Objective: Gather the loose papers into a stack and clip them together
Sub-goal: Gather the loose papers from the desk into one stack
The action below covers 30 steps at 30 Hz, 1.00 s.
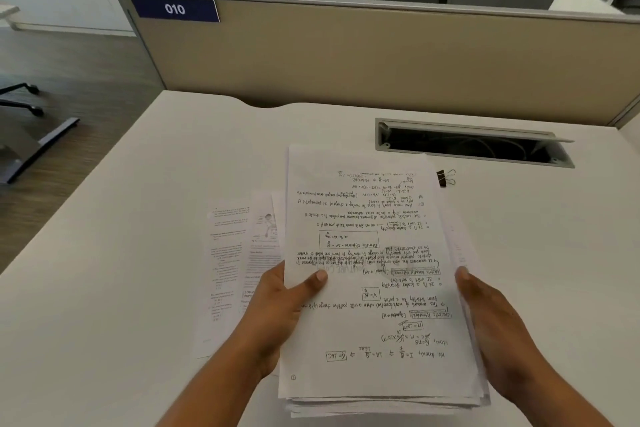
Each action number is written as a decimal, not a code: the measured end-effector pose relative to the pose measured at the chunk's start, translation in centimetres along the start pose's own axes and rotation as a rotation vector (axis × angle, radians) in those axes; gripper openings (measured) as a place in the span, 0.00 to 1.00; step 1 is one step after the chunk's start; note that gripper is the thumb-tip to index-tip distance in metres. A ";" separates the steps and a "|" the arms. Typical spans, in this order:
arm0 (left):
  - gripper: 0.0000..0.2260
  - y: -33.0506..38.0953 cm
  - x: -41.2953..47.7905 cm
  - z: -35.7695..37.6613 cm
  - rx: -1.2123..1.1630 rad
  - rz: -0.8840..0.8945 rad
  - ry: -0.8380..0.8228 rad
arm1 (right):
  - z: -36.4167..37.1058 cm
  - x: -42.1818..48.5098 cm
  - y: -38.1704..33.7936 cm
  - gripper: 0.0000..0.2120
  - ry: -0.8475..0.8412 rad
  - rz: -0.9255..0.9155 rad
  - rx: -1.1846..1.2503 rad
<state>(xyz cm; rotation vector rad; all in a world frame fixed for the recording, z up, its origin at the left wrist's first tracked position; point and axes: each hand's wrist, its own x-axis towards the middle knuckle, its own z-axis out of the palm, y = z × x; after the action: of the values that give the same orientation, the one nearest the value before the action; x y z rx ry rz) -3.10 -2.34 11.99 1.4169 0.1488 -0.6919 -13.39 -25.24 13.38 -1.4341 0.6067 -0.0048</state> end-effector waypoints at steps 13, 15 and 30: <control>0.17 -2.1 3.1 -3.7 0.489 -0.029 0.373 | -1.3 0.9 2.0 0.06 0.137 0.018 -0.078; 0.23 -3.6 3.7 -6.5 0.765 -0.050 0.579 | -1.9 0.9 1.8 0.05 0.167 0.010 -0.095; 0.30 -5.1 4.6 -11.3 0.814 -0.281 0.684 | -4.3 1.0 4.7 0.37 0.152 0.171 -0.089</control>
<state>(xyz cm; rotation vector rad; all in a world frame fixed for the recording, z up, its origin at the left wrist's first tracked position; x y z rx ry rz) 1.26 6.68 3.33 2.4196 0.6675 -0.4749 -15.84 -28.75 8.64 -1.4721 0.8620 0.0493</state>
